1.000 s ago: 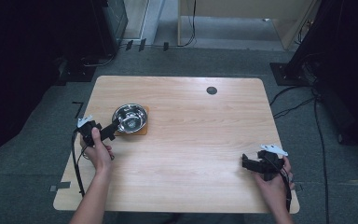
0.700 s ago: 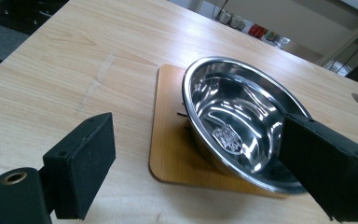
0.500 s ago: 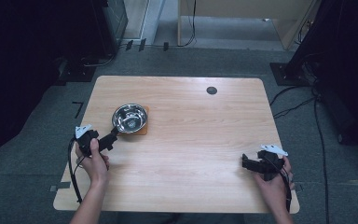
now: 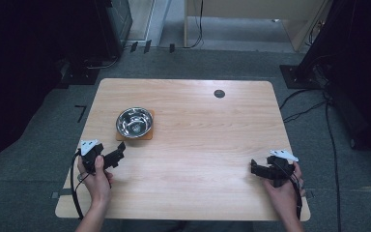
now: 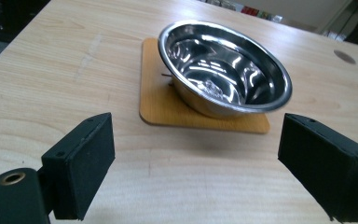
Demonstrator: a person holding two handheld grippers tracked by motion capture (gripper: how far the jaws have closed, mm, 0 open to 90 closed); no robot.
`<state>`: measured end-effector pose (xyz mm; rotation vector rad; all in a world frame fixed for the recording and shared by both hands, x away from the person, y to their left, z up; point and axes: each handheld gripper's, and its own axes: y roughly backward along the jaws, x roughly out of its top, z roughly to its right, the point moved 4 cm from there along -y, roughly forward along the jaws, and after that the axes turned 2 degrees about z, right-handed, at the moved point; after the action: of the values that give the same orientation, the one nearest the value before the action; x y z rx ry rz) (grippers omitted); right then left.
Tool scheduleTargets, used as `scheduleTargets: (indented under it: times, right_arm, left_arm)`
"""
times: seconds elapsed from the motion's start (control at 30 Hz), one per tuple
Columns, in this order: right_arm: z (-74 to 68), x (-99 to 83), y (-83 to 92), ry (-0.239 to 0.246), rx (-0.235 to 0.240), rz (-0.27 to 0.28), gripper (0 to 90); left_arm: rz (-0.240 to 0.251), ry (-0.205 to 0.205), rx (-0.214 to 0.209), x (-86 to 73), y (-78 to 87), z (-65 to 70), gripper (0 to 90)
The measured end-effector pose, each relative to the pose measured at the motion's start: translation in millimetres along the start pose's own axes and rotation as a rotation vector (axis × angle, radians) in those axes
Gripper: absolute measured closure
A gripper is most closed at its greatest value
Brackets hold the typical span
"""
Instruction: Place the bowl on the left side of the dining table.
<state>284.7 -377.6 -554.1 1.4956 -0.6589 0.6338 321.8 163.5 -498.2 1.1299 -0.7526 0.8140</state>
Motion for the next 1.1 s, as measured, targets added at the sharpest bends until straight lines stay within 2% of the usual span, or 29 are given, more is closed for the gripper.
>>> scheduleTargets:
  times: [0.27, 0.63, 0.9, 1.1]
  right_arm:
    - [0.0, 0.0, 0.0, 0.0, 0.0, 0.0, 0.0]
    - [0.0, 0.0, 0.0, 0.0, 0.0, 0.0, 0.0]
    - [0.0, 0.0, 0.0, 0.0, 0.0, 0.0, 0.0]
    - [0.0, 0.0, 0.0, 0.0, 0.0, 0.0, 0.0]
  left_arm:
    - [-0.024, -0.058, -0.018, -14.6, 9.4, 6.2, 10.4]
    - [-0.048, -0.1, -0.027, -34.2, 20.6, 5.1, 10.4]
    - [-0.054, -0.113, -0.003, -45.2, 28.9, -6.9, 10.4]
    - [-0.062, -0.15, 0.036, -50.2, 37.3, -23.7, 10.4]
